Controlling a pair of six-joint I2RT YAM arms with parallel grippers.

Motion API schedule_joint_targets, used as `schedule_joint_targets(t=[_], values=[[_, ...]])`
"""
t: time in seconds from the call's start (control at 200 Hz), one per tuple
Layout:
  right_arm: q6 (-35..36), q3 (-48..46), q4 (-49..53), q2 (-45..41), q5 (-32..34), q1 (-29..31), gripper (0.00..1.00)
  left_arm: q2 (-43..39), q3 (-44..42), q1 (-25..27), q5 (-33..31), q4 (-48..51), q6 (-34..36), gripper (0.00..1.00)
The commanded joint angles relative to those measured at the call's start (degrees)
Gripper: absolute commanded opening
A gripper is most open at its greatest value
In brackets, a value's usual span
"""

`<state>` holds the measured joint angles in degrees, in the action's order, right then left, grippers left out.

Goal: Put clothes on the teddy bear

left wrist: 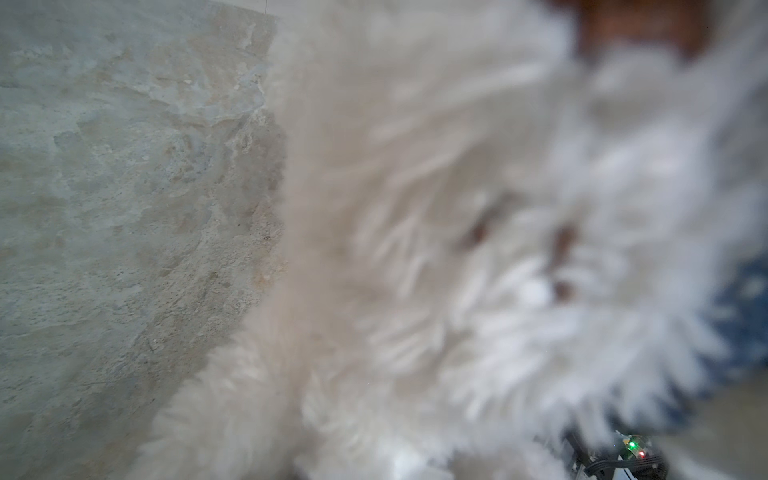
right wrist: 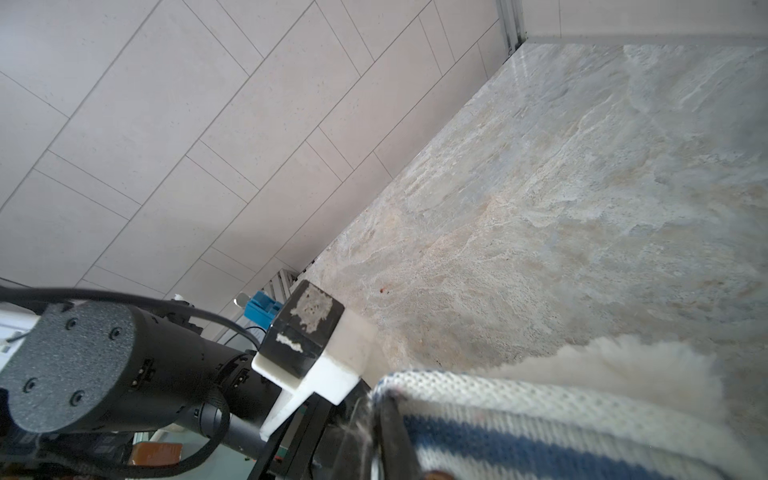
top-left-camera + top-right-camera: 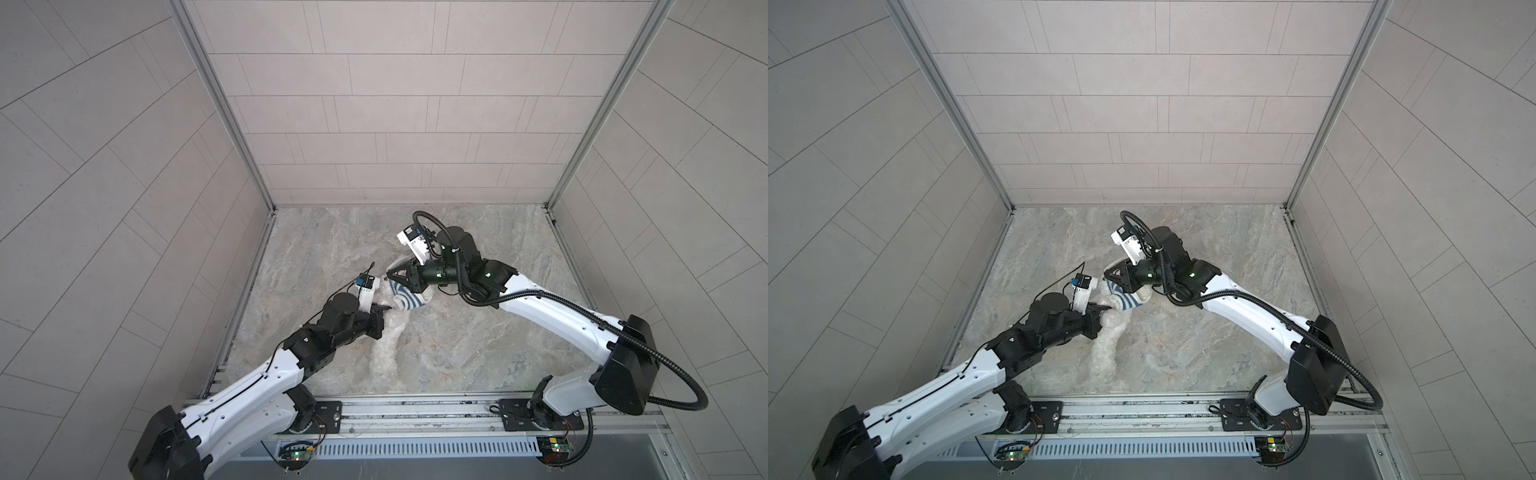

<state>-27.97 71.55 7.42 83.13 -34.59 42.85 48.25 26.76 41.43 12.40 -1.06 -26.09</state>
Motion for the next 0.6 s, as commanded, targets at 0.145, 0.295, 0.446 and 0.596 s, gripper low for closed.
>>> schedule_joint_targets(t=[0.145, 0.295, 0.446, 0.596], values=[[3.46, 4.74, 6.45, -2.07, 5.18, 2.01, 0.33, -4.03, -1.61, 0.14, 2.96, -6.47, 1.04, 0.00], [4.32, 6.86, 9.58, -2.38, 6.89, 2.84, 0.40, -4.39, -2.50, 0.14, 3.28, -7.90, 0.52, 0.00], [4.52, 8.37, 12.77, -3.74, 9.22, 3.69, 0.47, -4.75, -2.79, 0.13, 1.62, -8.59, -0.42, 0.00], [4.34, 10.28, 17.02, -4.38, 11.01, 4.30, 0.51, -4.94, -3.41, 0.05, 1.48, -11.23, -1.60, 0.00]])
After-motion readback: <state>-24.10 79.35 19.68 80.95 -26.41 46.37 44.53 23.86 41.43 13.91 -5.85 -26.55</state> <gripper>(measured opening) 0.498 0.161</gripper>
